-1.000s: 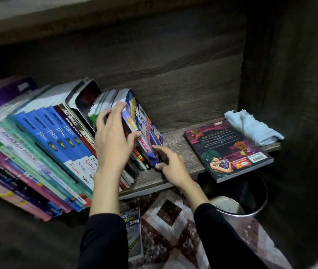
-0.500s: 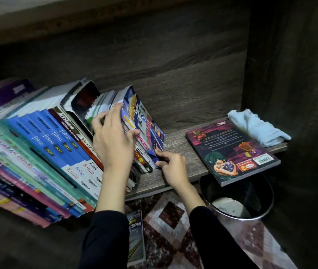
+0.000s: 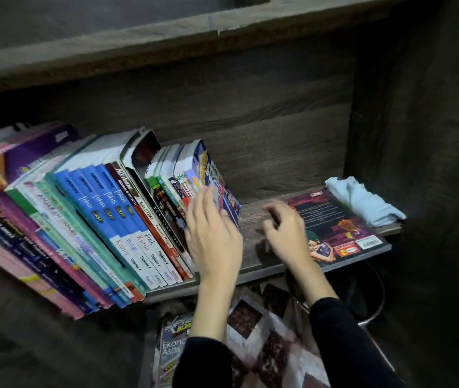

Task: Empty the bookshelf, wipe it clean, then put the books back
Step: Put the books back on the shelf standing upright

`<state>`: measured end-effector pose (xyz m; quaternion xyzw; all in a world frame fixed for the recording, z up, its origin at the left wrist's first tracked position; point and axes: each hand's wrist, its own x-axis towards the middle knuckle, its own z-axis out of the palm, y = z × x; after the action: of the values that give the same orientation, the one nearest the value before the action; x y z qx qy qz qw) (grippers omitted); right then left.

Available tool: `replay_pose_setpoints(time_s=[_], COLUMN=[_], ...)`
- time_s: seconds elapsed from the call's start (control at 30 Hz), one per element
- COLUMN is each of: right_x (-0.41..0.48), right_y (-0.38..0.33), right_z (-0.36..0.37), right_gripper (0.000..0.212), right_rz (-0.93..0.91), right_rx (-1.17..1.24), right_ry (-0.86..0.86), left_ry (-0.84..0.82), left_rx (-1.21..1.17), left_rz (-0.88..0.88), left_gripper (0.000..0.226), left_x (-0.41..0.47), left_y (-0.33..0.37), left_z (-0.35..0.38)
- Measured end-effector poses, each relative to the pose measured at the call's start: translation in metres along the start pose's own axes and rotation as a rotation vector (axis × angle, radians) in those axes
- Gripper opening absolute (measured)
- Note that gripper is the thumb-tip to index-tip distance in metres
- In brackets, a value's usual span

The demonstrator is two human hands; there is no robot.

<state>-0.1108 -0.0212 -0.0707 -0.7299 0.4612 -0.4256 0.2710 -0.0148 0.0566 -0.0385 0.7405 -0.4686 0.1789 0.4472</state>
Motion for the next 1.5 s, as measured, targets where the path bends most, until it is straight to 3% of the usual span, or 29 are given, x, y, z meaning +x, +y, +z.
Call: replay_pose_setpoints(time_s=[0.07, 0.17, 0.3, 0.47, 0.63, 0.83, 0.9, 1.0, 1.13, 1.23, 1.33, 1.43, 1.5], right_x=[0.001, -0.001, -0.006, -0.012, -0.013, -0.013, -0.012, -0.01, -0.01, -0.009, -0.007, -0.008, -0.014], right_y=[0.01, 0.027, 0.05, 0.069, 0.07, 0.063, 0.065, 0.063, 0.052, 0.042, 0.024, -0.001, -0.015], right_z=[-0.02, -0.049, -0.074, -0.091, -0.092, -0.09, -0.093, -0.101, -0.106, -0.103, -0.092, -0.068, -0.046], right_gripper=[0.031, 0.027, 0.042, 0.063, 0.059, 0.068, 0.065, 0.028, 0.015, 0.033, 0.046, 0.047, 0.045], right_rz=[0.025, 0.117, 0.365, 0.546, 0.522, 0.587, 0.64, 0.709, 0.798, 0.677, 0.456, 0.155, 0.024], right_rx=[-0.119, -0.308, -0.504, -0.585, -0.626, -0.549, -0.364, 0.117, 0.616, 0.794, 0.855, 0.63, 0.421], right_ry=[0.1, 0.217, 0.188, 0.073, 0.09, 0.09, 0.081, 0.072, -0.238, -0.336, -0.252, -0.095, -0.041], left_ry=[-0.087, -0.359, -0.663, -0.839, -0.915, -0.839, -0.809, -0.803, -0.827, -0.851, -0.709, -0.404, -0.296], left_rx=[-0.067, -0.153, -0.128, -0.252, -0.486, -0.654, -0.719, -0.756, -0.789, -0.736, -0.382, -0.364, -0.476], left_rz=[-0.065, -0.253, -0.372, -0.519, -0.657, -0.763, -0.839, -0.926, -0.893, -0.764, -0.421, -0.25, -0.159], left_gripper=[0.038, 0.025, 0.034, 0.042, 0.03, 0.012, 0.012, 0.033, 0.037, 0.034, 0.036, 0.039, 0.056], left_x=[-0.013, -0.032, -0.047, -0.059, -0.068, -0.069, -0.062, -0.047, -0.035, -0.025, -0.003, 0.018, 0.031], left_y=[0.012, 0.025, 0.037, 0.039, 0.049, 0.049, 0.043, 0.03, 0.02, 0.006, -0.003, 0.004, 0.005], left_z=[0.005, 0.015, 0.028, 0.051, 0.062, 0.071, 0.068, 0.059, 0.044, 0.034, 0.02, -0.005, -0.019])
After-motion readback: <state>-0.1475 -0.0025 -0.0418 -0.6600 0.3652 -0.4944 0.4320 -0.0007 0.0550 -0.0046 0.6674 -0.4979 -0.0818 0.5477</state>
